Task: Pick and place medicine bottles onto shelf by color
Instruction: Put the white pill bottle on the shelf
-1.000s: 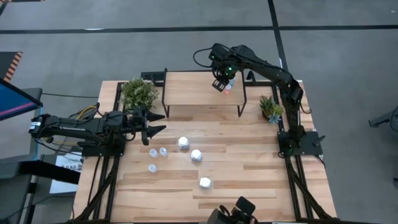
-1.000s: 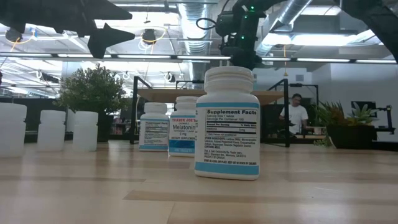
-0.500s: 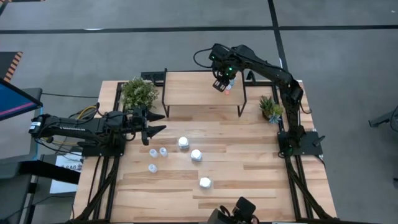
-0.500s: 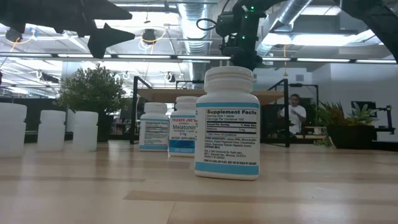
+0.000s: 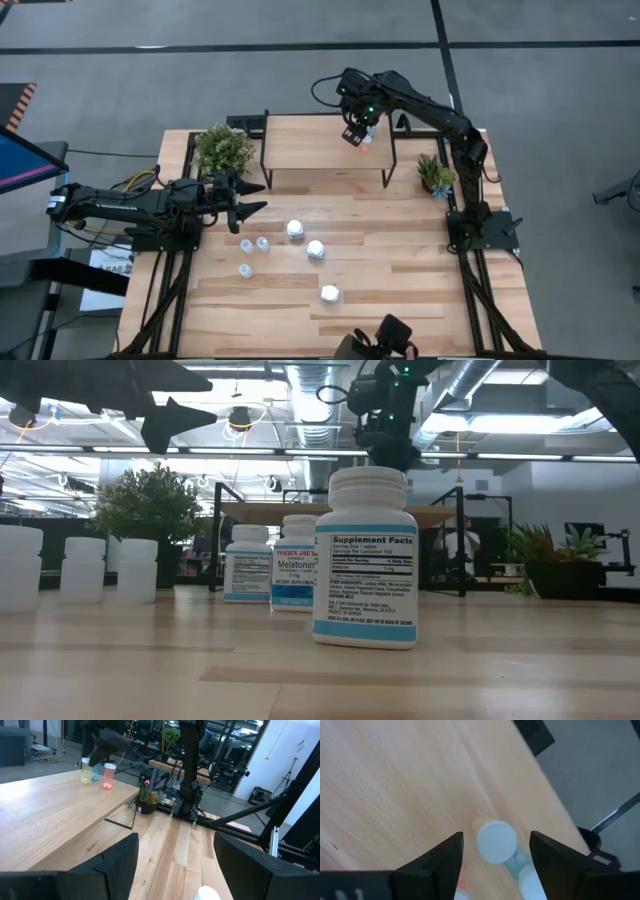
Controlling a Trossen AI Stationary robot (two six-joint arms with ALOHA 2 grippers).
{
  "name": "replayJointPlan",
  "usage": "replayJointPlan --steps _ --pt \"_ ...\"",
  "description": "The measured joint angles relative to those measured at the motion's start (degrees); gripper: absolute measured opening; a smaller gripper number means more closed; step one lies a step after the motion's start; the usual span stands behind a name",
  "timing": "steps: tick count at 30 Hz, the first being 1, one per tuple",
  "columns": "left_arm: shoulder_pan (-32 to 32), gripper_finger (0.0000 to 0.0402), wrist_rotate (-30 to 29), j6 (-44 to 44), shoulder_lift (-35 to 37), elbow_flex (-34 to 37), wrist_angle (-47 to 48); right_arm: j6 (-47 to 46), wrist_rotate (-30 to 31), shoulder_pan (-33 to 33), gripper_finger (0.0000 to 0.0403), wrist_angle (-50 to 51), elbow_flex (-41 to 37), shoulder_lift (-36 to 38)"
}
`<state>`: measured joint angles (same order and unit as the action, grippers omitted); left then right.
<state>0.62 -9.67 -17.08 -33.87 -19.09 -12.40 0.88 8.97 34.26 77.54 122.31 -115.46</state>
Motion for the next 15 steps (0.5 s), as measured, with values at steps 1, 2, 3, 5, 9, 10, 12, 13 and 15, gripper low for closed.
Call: replayJointPlan --steps 1,2,3,5,9,10,12,13,15 --pt "0.0 0.0245 0.0 0.0 0.0 0.0 0.0 0.5 0.0 0.0 0.0249 0.0 0.7 0.0" --pt "0.0 0.0245 0.0 0.0 0.0 0.0 0.0 0.9 0.0 0.0 0.0249 0.1 1.4 0.0" --pt "0.0 0.0245 0.0 0.0 0.0 0.0 0.0 1.0 0.0 0.0 0.0249 0.2 2.3 0.0" --pt "0.0 0.0245 0.0 0.0 0.0 0.0 0.0 1.0 0.0 0.0 0.0249 0.4 4.4 0.0" --pt "0.0 0.0245 0.0 0.0 0.0 0.0 0.0 1.0 0.0 -0.5 0.0249 3.4 9.2 0.0" --pt "0.0 0.0245 0.0 0.0 0.0 0.0 0.0 0.4 0.0 -0.8 0.0249 4.7 10.4 0.0" --pt "0.0 0.0245 0.0 0.0 0.0 0.0 0.0 -1.2 0.0 -1.6 0.0249 7.5 12.8 0.0" --pt "0.0 0.0245 0.0 0.0 0.0 0.0 0.0 -1.6 -0.1 -2.2 0.0249 7.9 12.6 0.7" --pt "0.0 0.0245 0.0 0.0 0.0 0.0 0.0 -1.7 -0.9 -2.9 0.0249 8.3 11.2 2.7"
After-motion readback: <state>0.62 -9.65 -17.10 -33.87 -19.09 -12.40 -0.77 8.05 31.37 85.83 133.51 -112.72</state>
